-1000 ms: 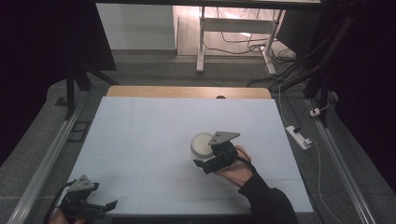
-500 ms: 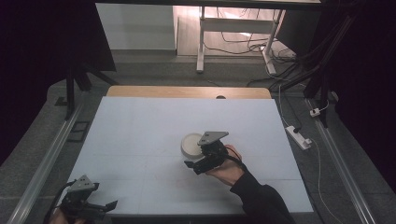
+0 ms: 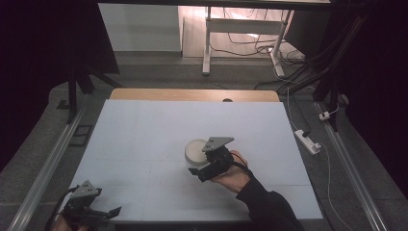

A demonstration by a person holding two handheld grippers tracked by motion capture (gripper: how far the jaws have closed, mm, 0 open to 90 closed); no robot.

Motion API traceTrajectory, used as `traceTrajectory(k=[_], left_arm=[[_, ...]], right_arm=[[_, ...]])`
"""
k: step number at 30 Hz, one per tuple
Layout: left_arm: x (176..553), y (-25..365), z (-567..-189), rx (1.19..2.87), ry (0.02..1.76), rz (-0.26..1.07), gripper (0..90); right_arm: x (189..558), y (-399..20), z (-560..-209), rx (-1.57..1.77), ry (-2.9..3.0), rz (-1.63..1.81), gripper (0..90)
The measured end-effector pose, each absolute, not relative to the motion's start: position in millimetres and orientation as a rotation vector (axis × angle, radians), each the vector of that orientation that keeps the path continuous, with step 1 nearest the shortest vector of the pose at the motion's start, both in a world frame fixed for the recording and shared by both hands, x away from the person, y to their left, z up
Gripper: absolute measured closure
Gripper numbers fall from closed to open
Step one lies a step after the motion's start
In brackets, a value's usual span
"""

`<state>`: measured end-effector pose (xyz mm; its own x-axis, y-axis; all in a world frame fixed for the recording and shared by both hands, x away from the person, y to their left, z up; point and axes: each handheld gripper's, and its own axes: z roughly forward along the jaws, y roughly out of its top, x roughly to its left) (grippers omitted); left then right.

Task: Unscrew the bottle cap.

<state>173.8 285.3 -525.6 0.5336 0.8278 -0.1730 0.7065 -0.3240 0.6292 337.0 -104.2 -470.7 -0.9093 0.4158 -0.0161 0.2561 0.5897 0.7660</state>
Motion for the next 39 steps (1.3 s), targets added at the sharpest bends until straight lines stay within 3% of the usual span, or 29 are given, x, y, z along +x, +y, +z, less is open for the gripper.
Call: traceTrajectory(k=[23,39], left_arm=[[188,274,-512,2.04,1.105,0.226,0.0],[210,243,-500,2.111,0.997,0.279,0.0]], right_arm=[[331,-103,-469,0.521,2.633,1.231,6.6],[330,-103,-468,0.5,2.632,1.246,6.6]])
